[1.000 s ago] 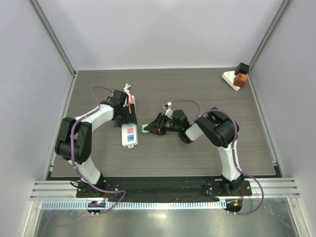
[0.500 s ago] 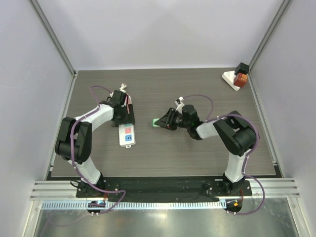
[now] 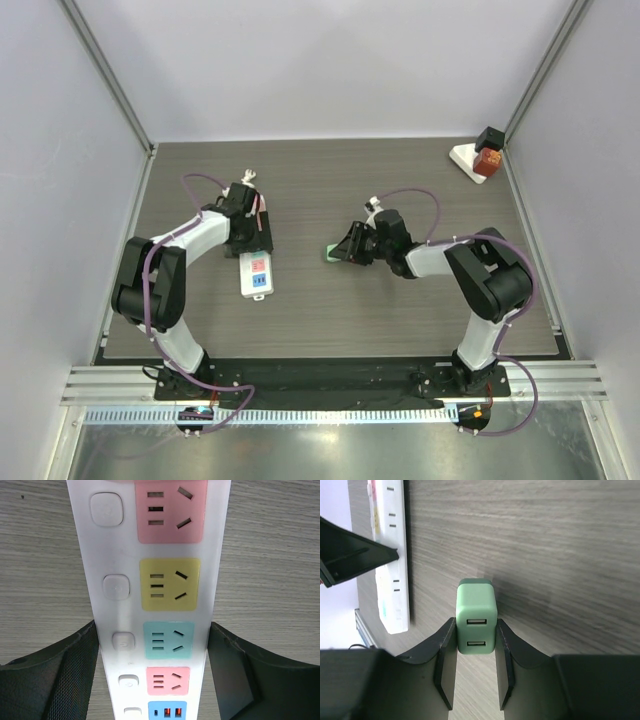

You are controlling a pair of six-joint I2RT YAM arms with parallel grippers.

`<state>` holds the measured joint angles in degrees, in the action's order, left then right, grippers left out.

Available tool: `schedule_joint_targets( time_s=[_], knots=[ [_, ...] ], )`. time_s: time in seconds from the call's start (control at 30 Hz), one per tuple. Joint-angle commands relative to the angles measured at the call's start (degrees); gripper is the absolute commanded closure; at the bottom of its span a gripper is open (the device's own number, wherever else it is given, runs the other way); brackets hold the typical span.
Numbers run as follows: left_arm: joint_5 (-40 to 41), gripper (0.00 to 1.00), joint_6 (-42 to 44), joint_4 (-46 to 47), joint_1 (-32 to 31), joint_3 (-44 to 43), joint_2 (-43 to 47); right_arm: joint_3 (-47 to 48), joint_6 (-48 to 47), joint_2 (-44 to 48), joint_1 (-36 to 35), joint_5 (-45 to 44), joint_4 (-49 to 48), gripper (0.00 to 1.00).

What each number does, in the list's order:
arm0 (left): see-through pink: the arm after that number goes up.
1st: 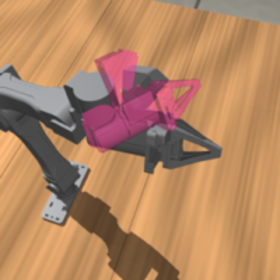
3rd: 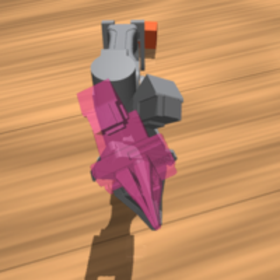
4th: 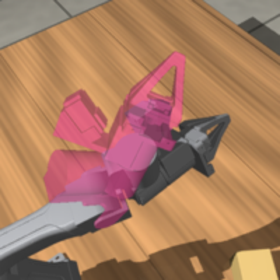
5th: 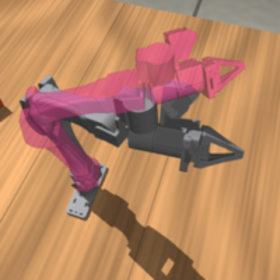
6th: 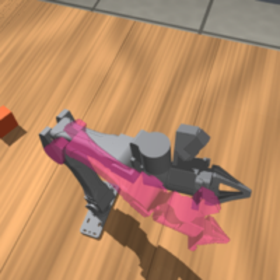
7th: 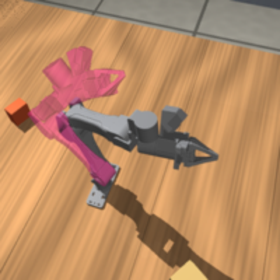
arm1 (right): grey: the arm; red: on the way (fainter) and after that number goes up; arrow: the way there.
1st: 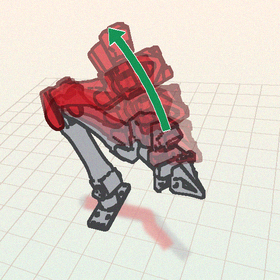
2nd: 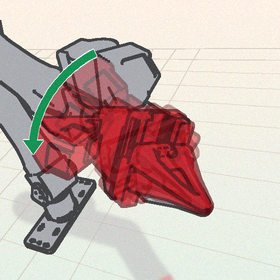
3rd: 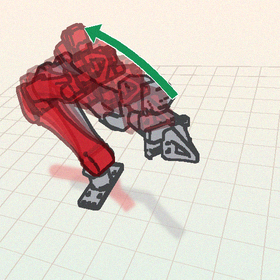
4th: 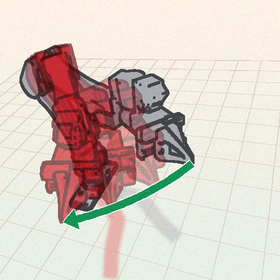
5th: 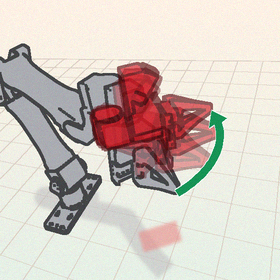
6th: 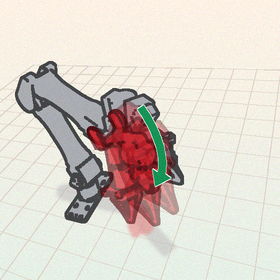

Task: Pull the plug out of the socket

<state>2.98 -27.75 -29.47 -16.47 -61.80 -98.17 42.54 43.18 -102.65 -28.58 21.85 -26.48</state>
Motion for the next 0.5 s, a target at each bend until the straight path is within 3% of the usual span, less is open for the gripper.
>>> schedule_joint_targets(
  time_s=[0.0, 0.3, 0.4, 0.47],
  knots=[
    [0.3, 1.0, 0.4, -1.6, 0.5, -1.6, 0.0, 1.6, -4.1, 2.1, 1.7, -3.0, 2.9, 0.75],
    [-0.1, 1.0, 0.8, -2.2, 0.5, -2.1, 0.1, 2.4, -6.4, 3.1, 3.1, -4.2, 6.3, 0.38],
    [-0.5, 1.0, 0.8, -2.0, 0.5, -2.1, 0.2, 2.5, -7.8, 5.1, 3.0, -6.4, 8.3, 0.01],
    [-0.8, 1.0, 0.8, -2.0, 0.4, -2.2, 0.3, 2.1, -8.9, 6.3, 3.1, -8.2, 8.9, 0.0]
  ],
)
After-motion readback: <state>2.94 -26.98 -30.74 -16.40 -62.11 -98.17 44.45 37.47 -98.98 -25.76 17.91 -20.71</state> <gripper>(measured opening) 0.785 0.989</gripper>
